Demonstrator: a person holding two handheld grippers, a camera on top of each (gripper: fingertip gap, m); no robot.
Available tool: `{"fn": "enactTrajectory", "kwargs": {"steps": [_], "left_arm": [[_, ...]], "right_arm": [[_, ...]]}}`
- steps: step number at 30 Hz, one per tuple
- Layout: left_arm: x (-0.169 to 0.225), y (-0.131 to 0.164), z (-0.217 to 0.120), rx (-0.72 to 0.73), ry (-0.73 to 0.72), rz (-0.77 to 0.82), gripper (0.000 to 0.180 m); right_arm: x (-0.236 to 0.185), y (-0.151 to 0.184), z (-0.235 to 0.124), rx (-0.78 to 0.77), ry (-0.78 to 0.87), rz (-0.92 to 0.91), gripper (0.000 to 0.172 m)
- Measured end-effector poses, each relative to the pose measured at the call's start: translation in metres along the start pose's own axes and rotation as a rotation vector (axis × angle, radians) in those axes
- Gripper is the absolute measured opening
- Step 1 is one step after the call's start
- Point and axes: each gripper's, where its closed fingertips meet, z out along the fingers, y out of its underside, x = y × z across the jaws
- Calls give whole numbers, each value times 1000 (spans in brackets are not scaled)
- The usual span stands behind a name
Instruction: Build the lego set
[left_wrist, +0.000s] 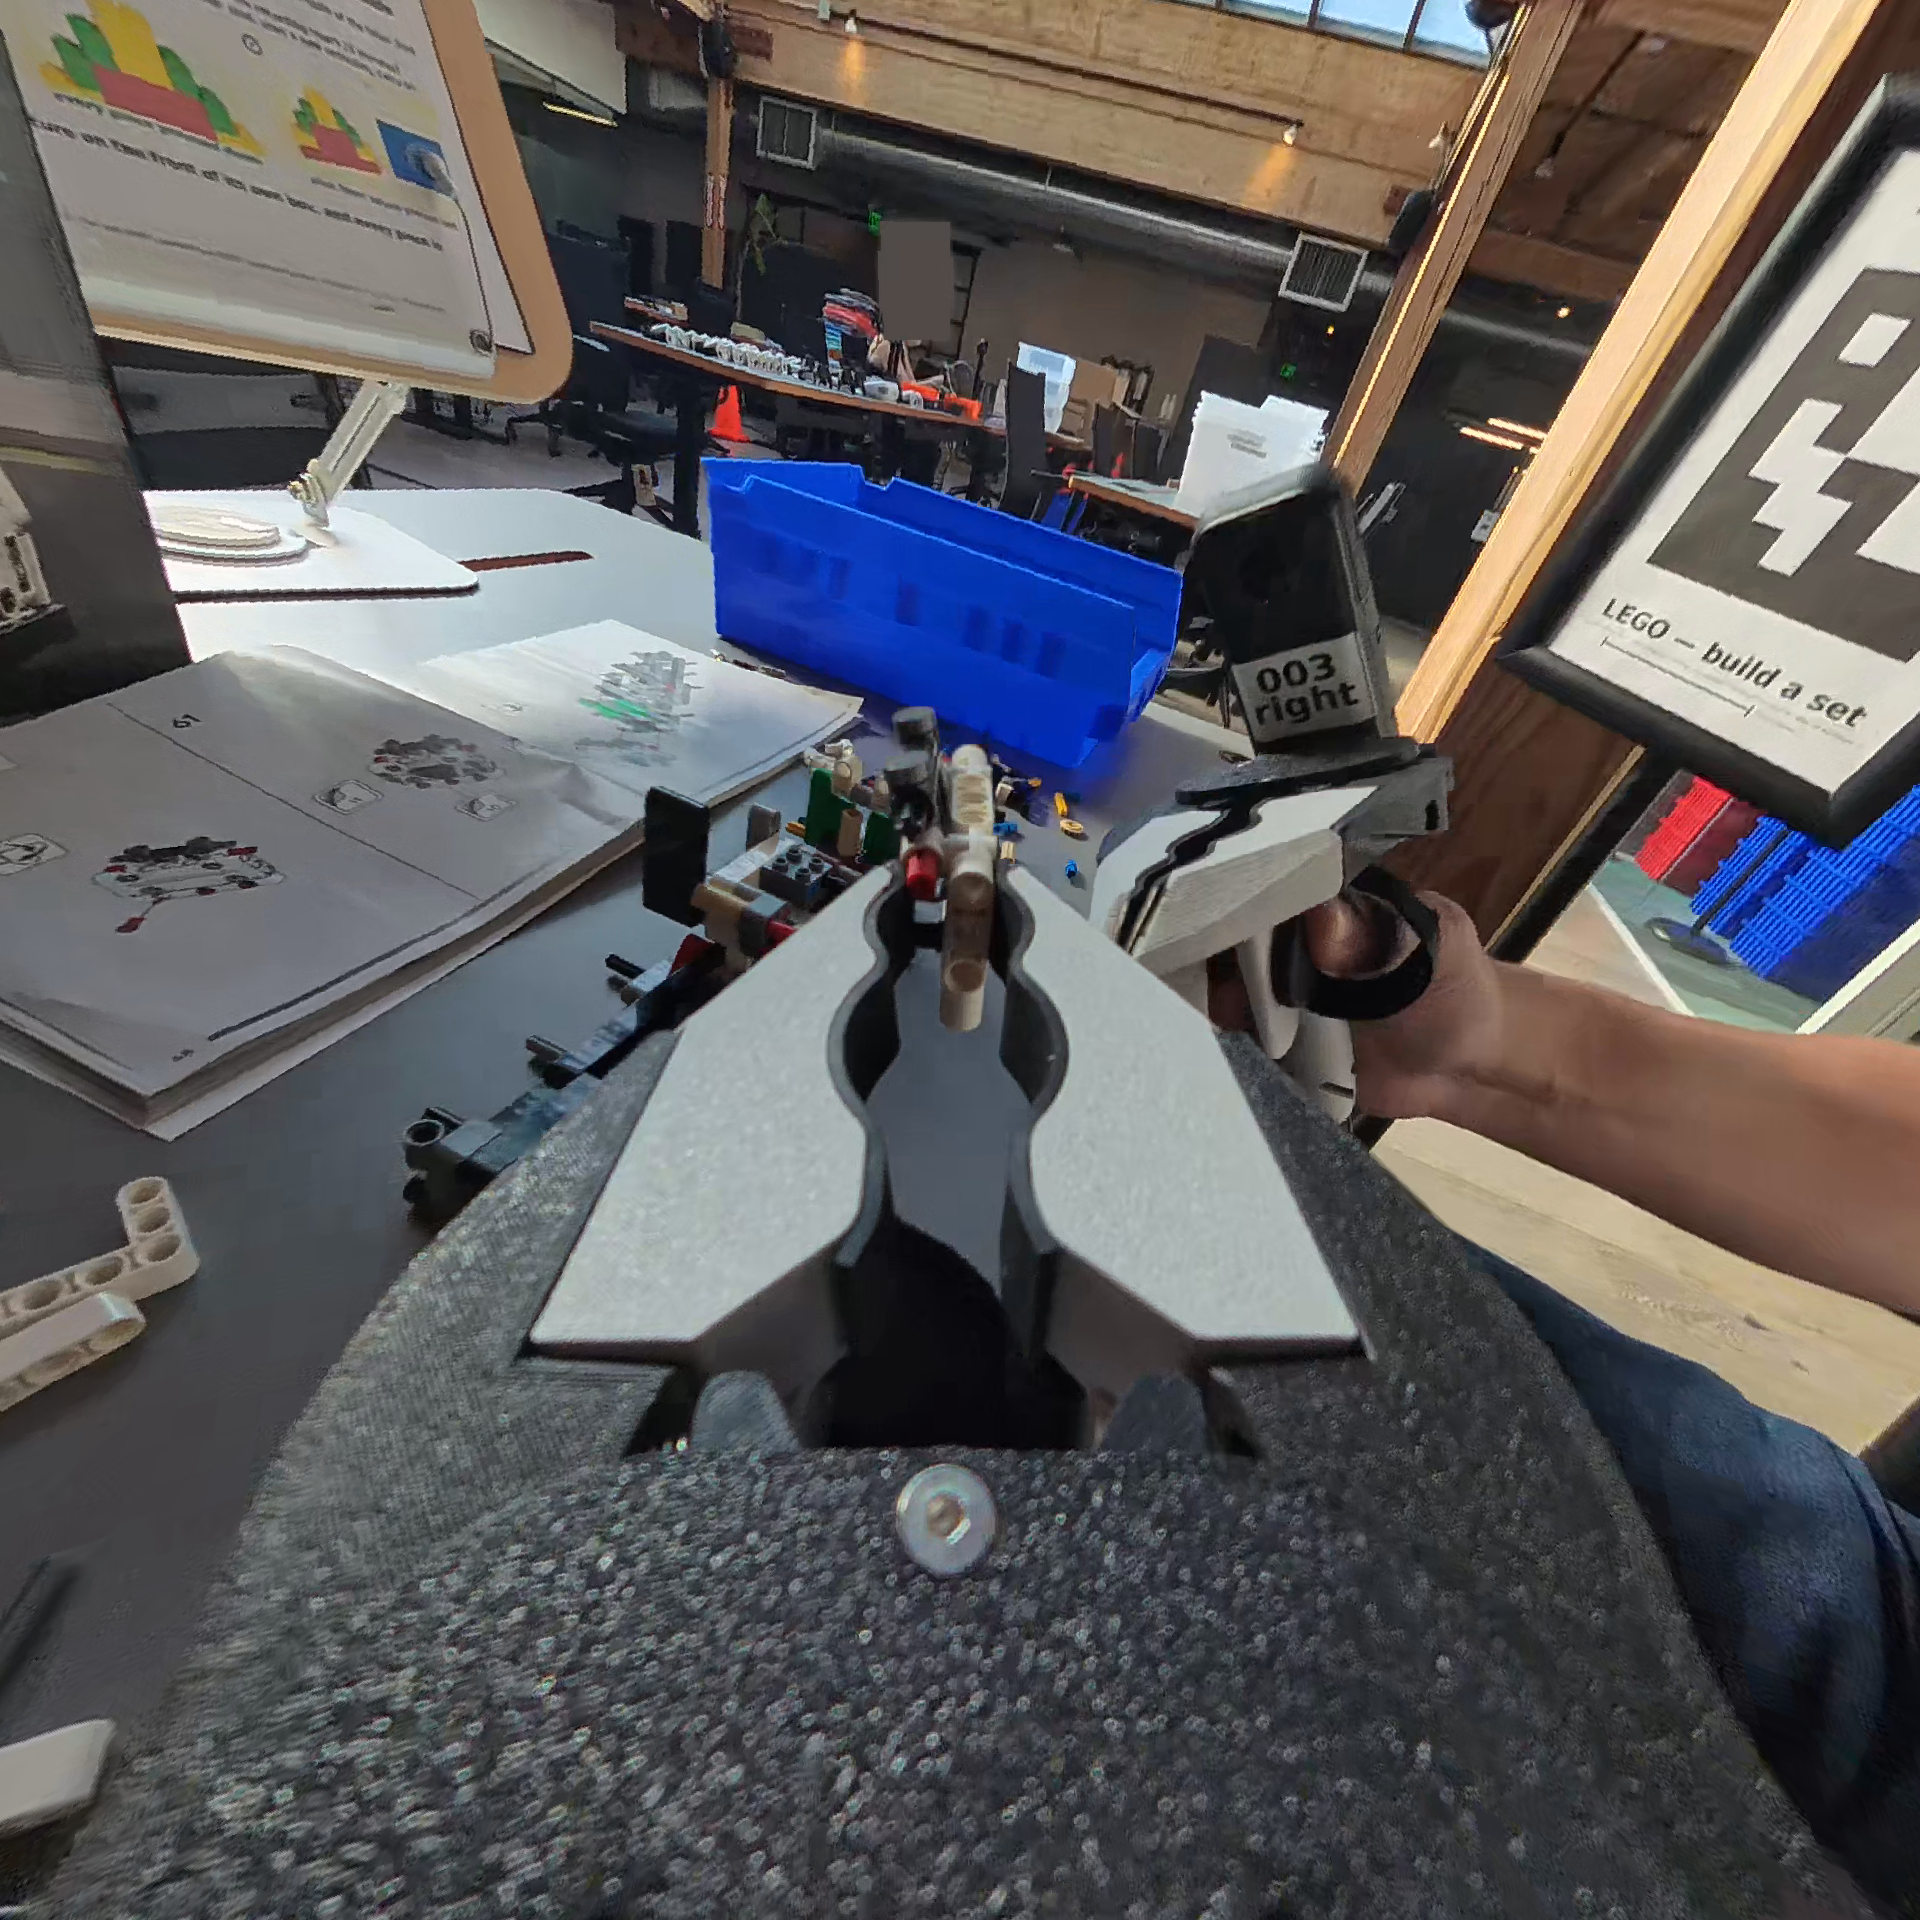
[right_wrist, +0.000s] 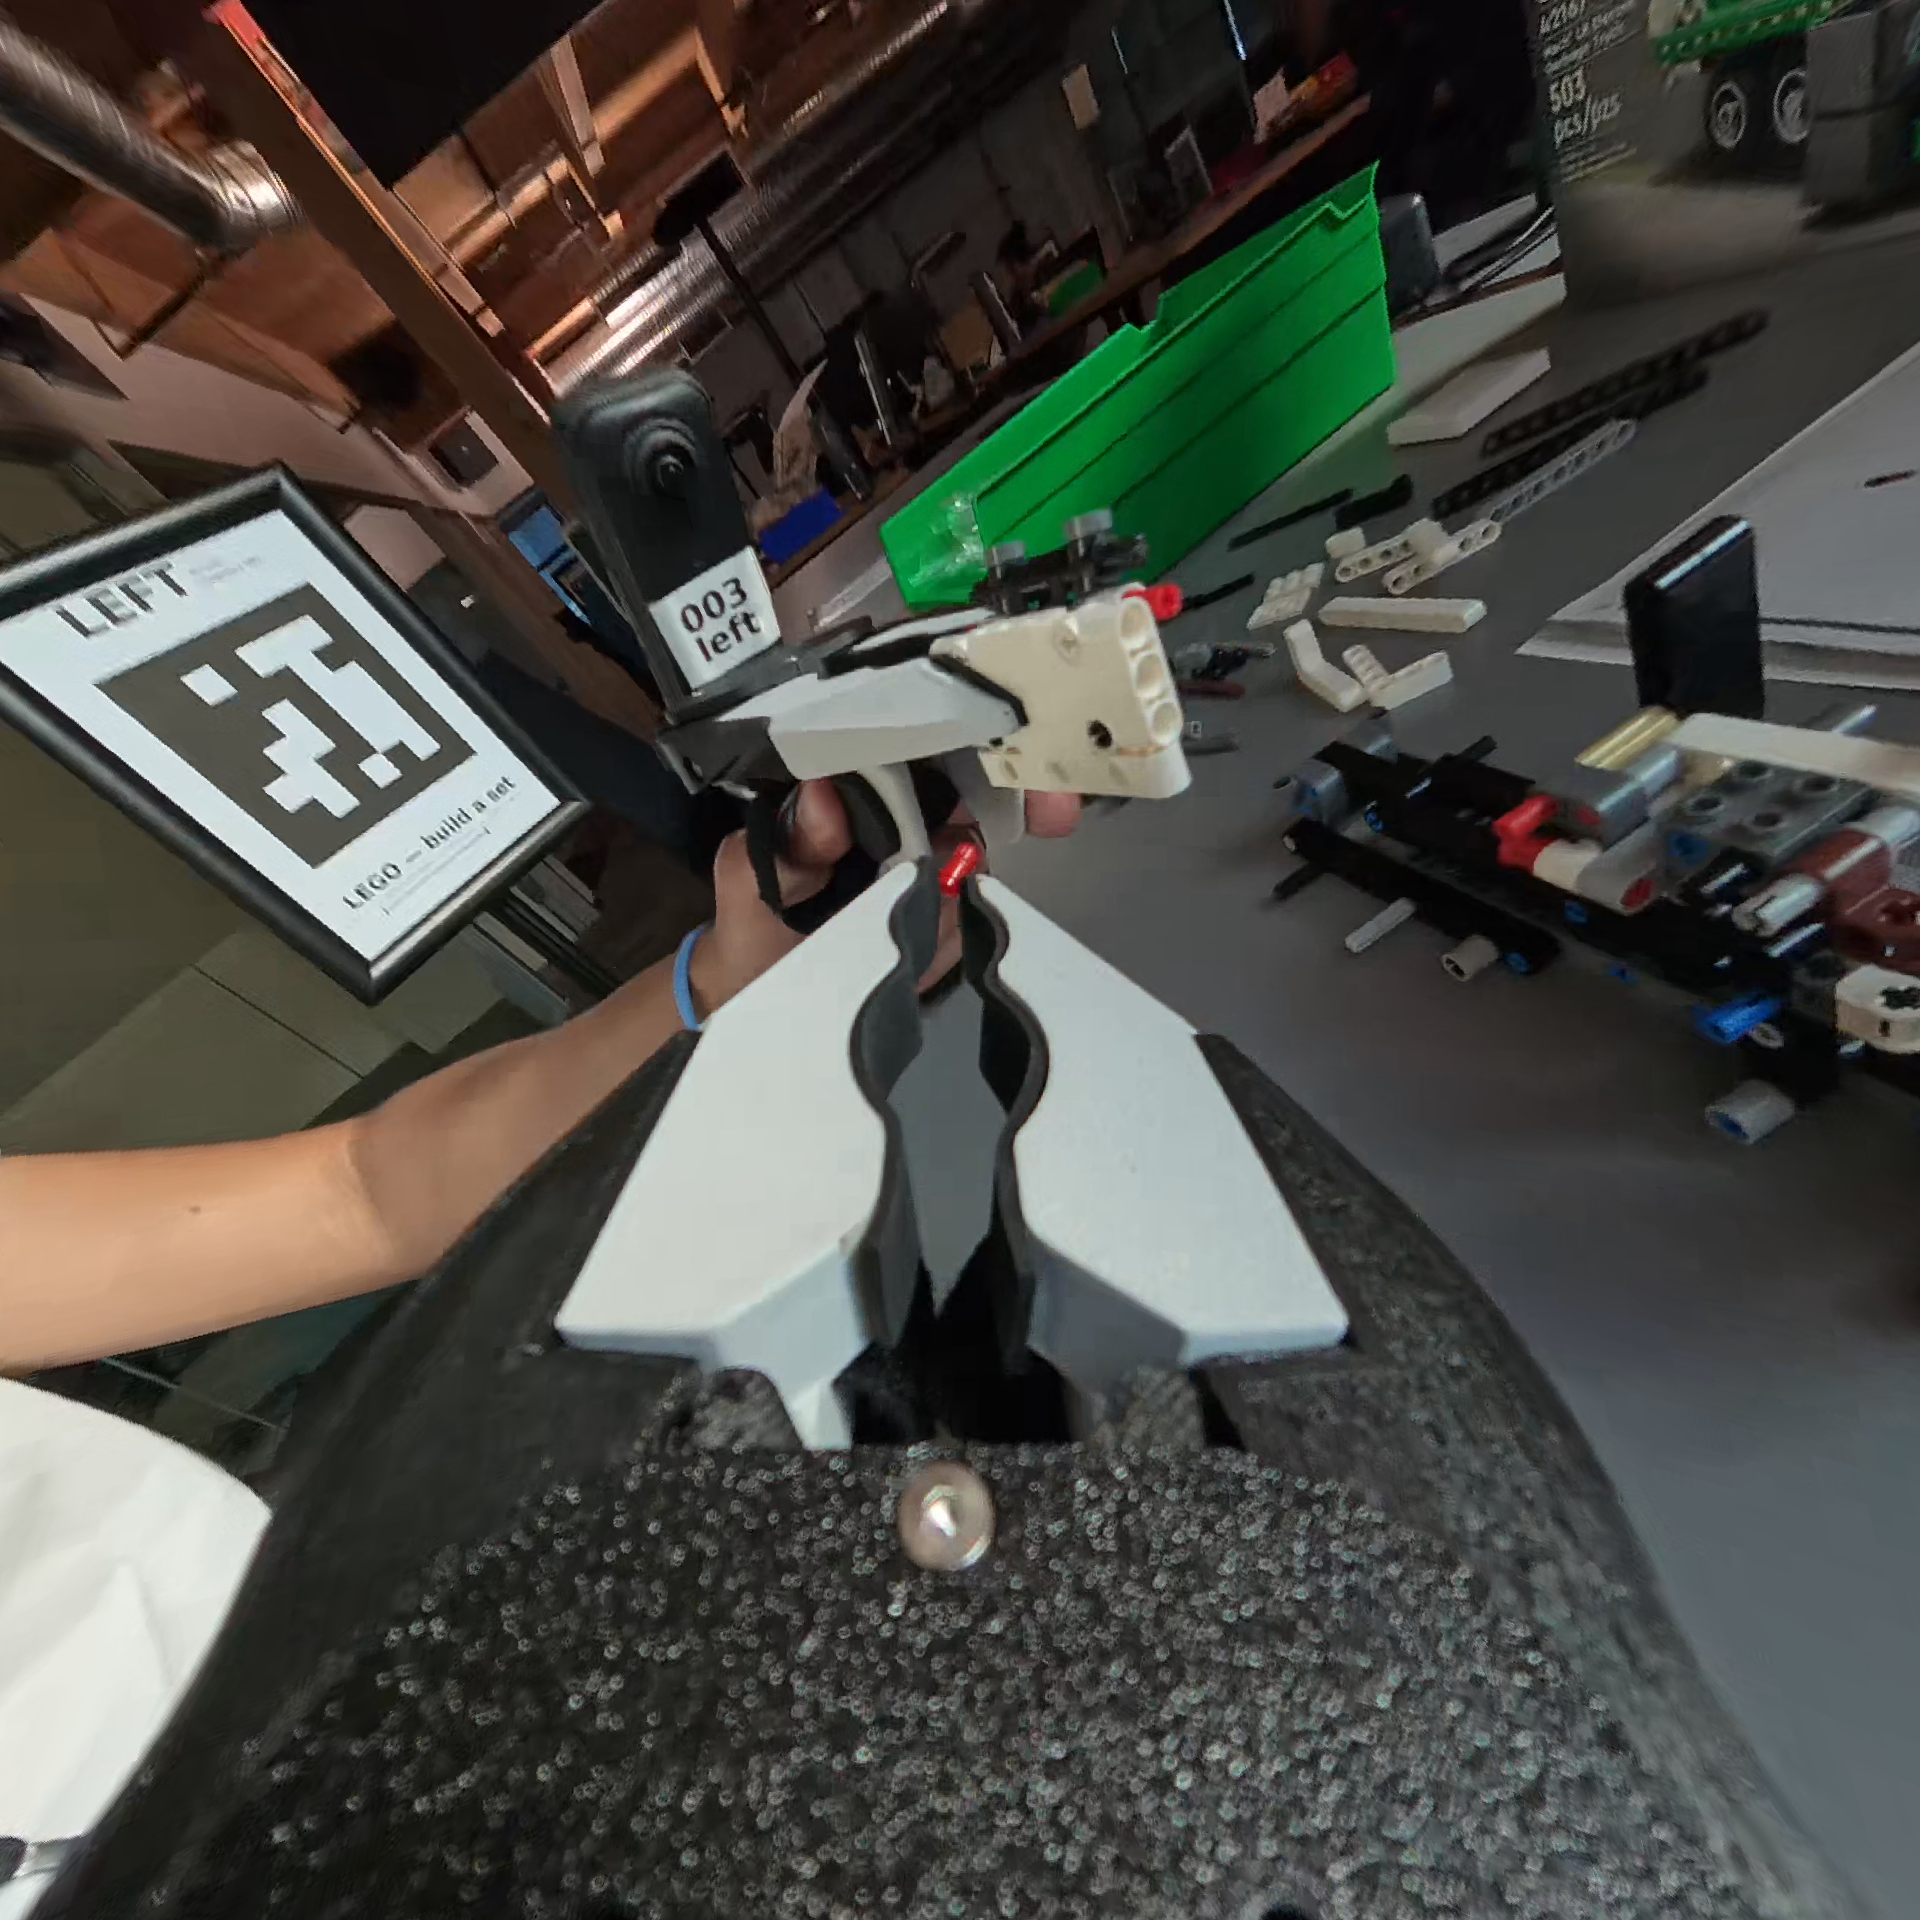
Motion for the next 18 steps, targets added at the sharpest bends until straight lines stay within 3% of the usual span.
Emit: {"fn": "enactTrajectory", "kwargs": {"steps": [4, 10, 18], "left_arm": [[-10, -11, -9, 82, 16, -107, 11], [-13, -16, -12, 129, -37, -73, 11], [-22, -17, -15, 135, -134, -32, 10]], "right_arm": [[-1, -11, 8, 48, -92, 217, 1], [6, -24, 28, 186, -151, 449, 0], [11, -25, 42, 228, -123, 495, 0]]}}
